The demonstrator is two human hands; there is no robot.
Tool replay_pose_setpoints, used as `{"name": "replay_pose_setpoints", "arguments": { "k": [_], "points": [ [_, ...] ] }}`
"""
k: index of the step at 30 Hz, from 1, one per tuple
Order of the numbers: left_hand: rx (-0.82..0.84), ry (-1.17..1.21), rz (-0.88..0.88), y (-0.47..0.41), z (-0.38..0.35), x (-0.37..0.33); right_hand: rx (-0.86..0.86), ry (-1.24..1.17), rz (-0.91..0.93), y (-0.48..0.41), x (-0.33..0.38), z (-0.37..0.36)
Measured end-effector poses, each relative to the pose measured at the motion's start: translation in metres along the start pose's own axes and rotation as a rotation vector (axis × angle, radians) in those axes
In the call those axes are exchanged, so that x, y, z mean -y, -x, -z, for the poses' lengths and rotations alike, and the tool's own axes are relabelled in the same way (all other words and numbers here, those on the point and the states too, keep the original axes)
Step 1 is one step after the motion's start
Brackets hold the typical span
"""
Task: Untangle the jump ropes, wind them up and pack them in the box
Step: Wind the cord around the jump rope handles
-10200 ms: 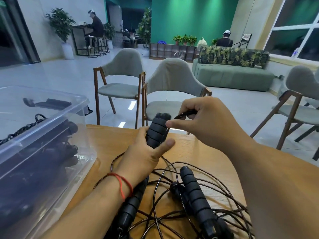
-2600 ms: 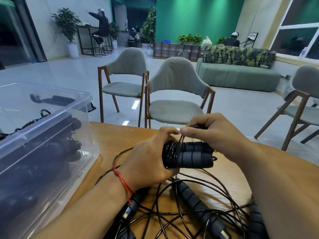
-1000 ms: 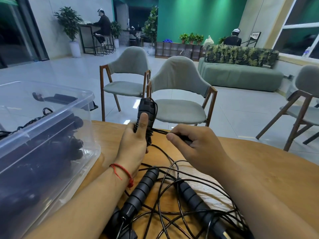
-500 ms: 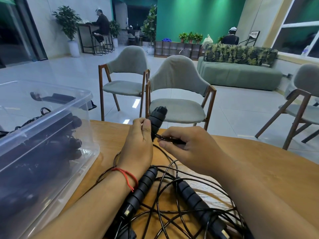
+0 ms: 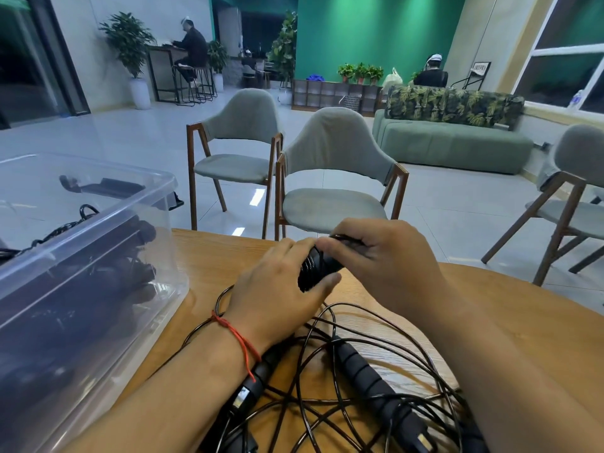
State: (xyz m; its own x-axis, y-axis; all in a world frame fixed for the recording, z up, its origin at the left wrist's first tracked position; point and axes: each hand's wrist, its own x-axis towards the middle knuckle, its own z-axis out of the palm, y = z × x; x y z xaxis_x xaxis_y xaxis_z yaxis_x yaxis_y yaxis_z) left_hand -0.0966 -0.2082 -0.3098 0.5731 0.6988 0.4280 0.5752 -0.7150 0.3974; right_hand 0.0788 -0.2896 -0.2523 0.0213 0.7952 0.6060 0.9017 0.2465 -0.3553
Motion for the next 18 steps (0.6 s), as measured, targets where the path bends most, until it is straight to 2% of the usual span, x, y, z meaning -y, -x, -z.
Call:
{"name": "replay_pose_setpoints", "arguments": {
  "k": [9, 14, 18],
  "points": [
    [0.118, 0.168, -0.187, 0.003, 0.006, -0.004, 0.039, -0.252, -0.138, -0.007, -0.014, 0.021],
    [0.160, 0.235, -0.303, 0.007, 0.010, -0.007, 0.217, -0.441, -0.296, -0.008, -0.020, 0.030],
    [0.159, 0.292, -0.310, 0.010, 0.012, -0.007, 0.341, -0.583, -0.422, -0.006, -0.030, 0.031]
  ]
}}
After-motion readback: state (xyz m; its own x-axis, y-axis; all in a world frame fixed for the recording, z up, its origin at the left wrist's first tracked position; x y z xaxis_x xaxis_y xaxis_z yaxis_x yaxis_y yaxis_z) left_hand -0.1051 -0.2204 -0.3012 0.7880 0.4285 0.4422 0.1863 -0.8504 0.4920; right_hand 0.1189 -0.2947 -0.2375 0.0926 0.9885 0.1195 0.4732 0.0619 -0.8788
